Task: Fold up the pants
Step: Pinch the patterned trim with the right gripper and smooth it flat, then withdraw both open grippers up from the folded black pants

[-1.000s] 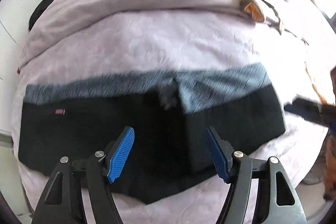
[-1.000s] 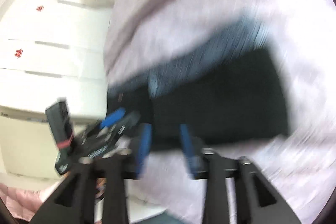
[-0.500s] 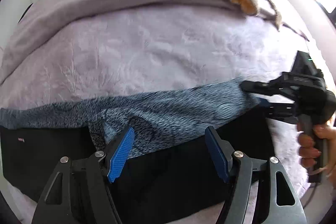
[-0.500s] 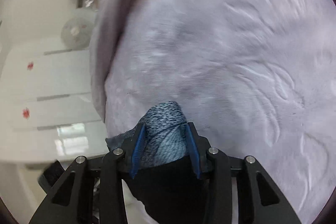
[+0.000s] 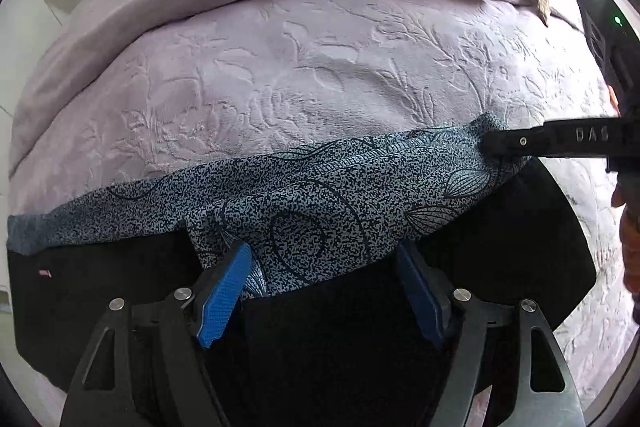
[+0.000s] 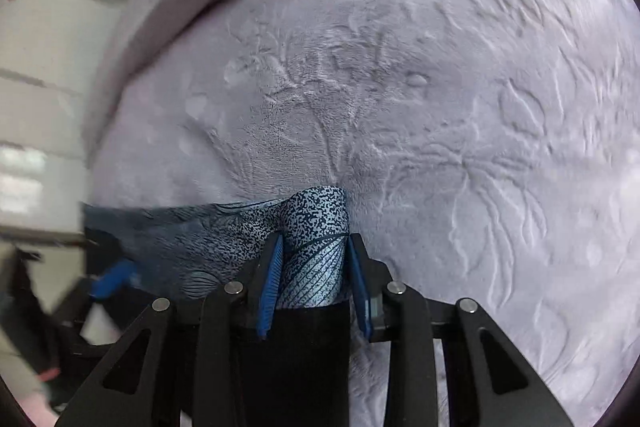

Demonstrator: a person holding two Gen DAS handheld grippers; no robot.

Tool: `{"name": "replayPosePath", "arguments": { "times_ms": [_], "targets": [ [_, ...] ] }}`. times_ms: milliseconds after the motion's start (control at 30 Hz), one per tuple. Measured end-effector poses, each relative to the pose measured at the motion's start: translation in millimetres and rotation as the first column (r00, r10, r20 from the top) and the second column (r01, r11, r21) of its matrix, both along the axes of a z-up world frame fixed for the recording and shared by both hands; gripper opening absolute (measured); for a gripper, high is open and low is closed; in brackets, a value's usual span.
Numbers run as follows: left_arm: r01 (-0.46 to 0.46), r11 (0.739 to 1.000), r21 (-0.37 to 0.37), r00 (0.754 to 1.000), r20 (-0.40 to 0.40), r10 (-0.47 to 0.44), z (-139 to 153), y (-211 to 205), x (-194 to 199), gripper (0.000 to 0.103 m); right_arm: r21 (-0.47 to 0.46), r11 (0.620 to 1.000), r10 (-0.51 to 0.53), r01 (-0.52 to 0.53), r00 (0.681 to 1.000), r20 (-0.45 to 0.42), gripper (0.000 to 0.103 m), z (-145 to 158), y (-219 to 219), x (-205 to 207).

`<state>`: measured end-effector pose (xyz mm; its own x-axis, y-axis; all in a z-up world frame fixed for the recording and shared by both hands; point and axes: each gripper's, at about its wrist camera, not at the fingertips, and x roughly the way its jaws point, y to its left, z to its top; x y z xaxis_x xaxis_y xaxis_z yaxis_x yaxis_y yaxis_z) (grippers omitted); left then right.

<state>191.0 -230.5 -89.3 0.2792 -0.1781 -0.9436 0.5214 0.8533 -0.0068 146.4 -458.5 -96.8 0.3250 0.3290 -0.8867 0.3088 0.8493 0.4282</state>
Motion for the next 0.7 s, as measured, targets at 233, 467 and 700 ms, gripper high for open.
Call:
{"name": "replayPosePath", "arguments": {
  "times_ms": [233,467,700],
  "targets": [
    [-0.074,0.997,0.007,0.997,0.0,0.074,29.8,17.7,4.8,0.076,-0.051,0.996,-0.068,0.07,0.997,0.033,0.041,31.3,7.6,-1.6],
    [-0.147,0.984,0.099,0.988,-0.025,0.151,5.8,29.7,10.6,0.077,-0.03,1.0,-0.008,0.01,0.996,0.092,0.037,66.2,31.3,-28.6],
    [-0.194,0.977,0.089,0.976,-0.079,0.201,-6.5,44.0,8.1,0.089,-0.07,0.996,0.06,-0.058,0.998,0.026,0.036,28.0,66.6,-38.4]
  ]
}}
